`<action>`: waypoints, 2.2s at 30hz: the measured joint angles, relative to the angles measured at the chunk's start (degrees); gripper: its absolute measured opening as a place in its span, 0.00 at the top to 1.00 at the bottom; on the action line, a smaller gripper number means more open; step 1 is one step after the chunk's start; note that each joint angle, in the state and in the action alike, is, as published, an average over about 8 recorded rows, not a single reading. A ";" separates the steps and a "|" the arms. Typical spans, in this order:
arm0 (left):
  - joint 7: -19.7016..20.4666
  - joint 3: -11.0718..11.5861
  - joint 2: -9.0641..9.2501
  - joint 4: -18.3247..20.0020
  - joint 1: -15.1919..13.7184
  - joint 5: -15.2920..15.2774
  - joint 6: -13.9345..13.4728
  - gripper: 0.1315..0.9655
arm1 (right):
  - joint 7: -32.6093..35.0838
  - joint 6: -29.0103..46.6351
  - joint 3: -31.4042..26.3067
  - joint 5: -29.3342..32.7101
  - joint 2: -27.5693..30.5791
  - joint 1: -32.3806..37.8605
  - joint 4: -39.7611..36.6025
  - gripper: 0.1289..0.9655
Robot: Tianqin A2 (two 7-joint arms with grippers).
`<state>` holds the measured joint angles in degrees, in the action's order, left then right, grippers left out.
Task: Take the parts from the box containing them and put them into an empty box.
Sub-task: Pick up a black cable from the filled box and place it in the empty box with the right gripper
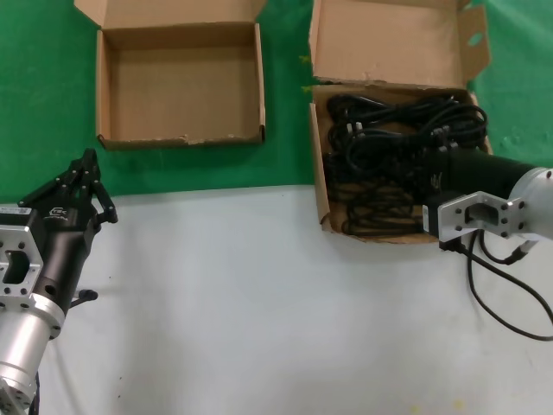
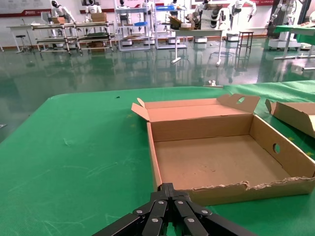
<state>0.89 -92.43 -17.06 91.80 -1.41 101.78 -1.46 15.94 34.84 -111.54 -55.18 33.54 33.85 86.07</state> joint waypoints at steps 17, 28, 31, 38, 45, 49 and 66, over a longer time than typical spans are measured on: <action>0.01 0.00 0.00 0.00 0.00 -0.01 0.00 0.98 | -2.32 1.07 2.04 0.81 0.70 0.08 3.04 0.95; 0.01 0.00 0.00 0.00 0.00 -0.01 0.00 0.98 | -5.12 2.00 4.49 2.60 -0.45 1.54 11.11 0.96; 0.01 0.00 0.00 0.00 0.00 -0.01 0.00 0.98 | -5.38 2.09 4.36 3.32 -2.02 2.69 12.95 0.96; 0.01 0.00 0.00 0.00 0.00 -0.01 0.00 0.98 | -5.00 1.94 2.18 5.22 -7.69 5.54 14.62 0.96; 0.01 0.00 0.00 0.00 0.00 -0.01 0.00 0.98 | -2.86 0.17 -1.52 6.67 -14.78 8.11 11.26 0.96; 0.00 0.00 0.00 0.00 0.00 -0.01 0.00 0.98 | -0.79 -1.82 -3.65 6.80 -18.25 8.95 7.83 0.96; 0.00 0.00 0.00 0.00 0.00 -0.01 0.00 0.98 | 11.46 -12.49 -10.59 -4.00 -23.72 11.84 -6.37 0.93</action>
<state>0.90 -92.43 -17.06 91.80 -1.41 101.77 -1.46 27.41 22.35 -122.13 -59.18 9.82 45.69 79.70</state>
